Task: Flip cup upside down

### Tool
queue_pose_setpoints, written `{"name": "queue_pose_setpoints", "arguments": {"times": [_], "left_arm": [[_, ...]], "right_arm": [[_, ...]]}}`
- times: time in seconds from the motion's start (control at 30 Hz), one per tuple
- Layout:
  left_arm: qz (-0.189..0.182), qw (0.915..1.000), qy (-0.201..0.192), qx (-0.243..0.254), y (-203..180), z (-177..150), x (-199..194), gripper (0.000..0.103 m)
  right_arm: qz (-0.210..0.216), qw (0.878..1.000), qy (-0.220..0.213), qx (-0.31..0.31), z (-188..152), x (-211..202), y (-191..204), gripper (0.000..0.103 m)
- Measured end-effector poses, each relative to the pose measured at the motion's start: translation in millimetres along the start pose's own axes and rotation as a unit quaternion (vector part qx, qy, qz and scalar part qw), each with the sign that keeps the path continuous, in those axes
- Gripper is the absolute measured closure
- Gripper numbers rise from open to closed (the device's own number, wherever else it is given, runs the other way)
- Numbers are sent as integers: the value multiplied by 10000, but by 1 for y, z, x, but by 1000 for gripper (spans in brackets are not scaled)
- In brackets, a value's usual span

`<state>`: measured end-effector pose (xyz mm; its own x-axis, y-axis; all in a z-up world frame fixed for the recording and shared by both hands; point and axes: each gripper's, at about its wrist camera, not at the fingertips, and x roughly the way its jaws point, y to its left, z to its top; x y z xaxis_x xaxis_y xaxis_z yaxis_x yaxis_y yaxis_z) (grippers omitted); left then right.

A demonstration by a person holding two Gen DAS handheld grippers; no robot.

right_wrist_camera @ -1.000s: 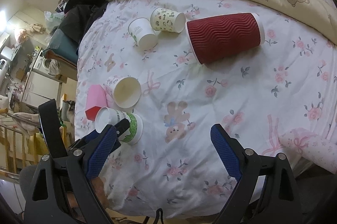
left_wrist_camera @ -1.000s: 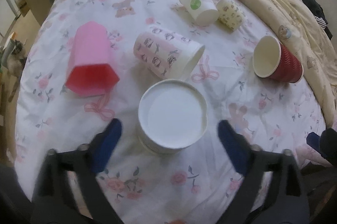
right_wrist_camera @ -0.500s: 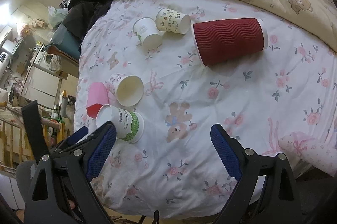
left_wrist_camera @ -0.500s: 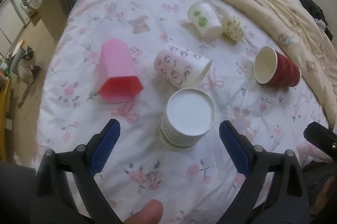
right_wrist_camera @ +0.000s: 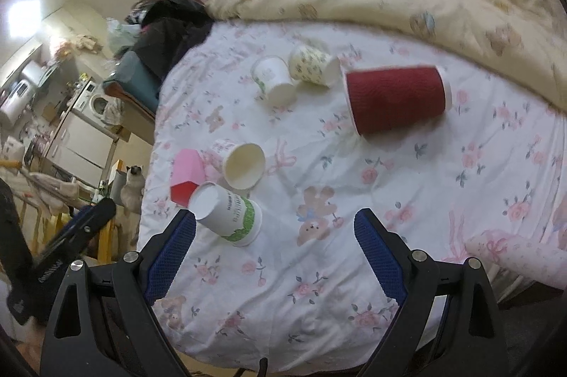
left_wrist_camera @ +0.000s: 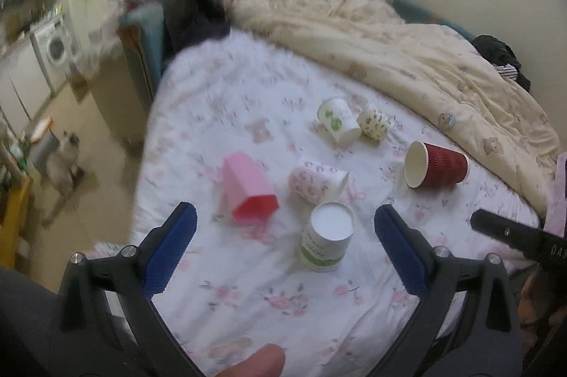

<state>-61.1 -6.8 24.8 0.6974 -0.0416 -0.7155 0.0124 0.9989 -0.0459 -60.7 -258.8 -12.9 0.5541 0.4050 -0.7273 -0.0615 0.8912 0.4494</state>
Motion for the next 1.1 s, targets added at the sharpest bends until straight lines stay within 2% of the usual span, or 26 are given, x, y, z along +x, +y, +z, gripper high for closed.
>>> {"name": "queue_pose_setpoints", "arguments": {"times": [0.17,0.47,0.67,1.1], "left_arm": [[48,9999,-112,99,9,-11,-20,0],[156,9996,118,-221,26,-39,-18,0],[290,9994,131,-119,22,-44,-14,0],[135,9995,239,-149,18,-46,-10,0]], "right_arm": [[-63,9994,-296,-138,-15,-11,14,1],[-527,9955,-287,-731,-47,-1,40,1],[-620,9930,-305,-956,-49,7,48,1],[-574,9938,-286,-903,-47,9,47,1]]}}
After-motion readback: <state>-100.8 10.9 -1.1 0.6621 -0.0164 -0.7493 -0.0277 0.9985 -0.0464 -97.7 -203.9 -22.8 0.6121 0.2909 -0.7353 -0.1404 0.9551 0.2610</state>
